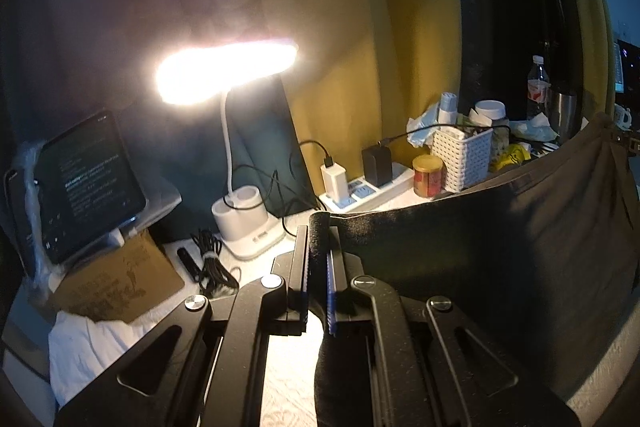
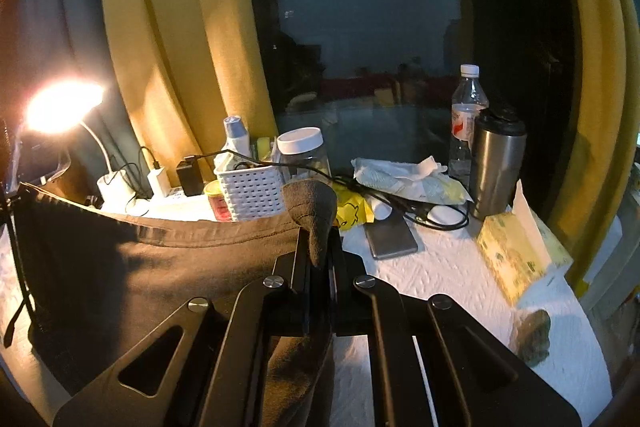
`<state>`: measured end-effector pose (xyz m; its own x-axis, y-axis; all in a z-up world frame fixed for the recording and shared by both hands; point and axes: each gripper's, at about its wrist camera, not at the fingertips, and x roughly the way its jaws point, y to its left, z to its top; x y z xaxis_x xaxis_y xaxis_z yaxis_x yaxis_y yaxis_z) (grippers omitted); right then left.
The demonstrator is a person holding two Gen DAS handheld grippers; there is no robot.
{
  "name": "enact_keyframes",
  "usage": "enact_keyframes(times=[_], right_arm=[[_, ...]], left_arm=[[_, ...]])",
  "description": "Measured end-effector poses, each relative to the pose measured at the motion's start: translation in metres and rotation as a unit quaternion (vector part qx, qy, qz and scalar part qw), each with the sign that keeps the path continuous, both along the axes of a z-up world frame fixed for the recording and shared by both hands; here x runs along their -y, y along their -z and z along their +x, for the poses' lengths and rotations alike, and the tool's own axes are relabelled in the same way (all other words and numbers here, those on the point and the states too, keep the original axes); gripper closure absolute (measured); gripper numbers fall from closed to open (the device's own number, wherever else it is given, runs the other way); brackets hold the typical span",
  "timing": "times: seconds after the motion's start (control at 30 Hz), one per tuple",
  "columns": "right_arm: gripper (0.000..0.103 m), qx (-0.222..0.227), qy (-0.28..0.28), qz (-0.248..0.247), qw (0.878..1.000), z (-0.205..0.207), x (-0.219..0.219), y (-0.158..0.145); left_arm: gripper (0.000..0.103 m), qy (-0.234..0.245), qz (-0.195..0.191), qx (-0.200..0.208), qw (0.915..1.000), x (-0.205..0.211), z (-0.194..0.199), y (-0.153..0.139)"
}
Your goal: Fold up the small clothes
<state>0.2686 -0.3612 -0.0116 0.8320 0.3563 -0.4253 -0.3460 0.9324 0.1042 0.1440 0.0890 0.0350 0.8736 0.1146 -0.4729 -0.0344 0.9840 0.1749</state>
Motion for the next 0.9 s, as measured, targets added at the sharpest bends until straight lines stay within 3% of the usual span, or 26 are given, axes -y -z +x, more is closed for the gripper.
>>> enact_keyframes(times=[0.5,0.9], right_arm=[[0.096,-0.002,0.007,-0.022,1.000,0.063,-0.010,0.001],[0.096,-0.009,0.011,-0.064,0.998,0.117,-0.030,0.019]], left_arm=[[0.098,-0.004,-0.001,0.009,1.0000,-0.006,0.045,0.004],[0.098,-0.015,0.001,-0.014,0.9998,-0.021,0.097,0.032]])
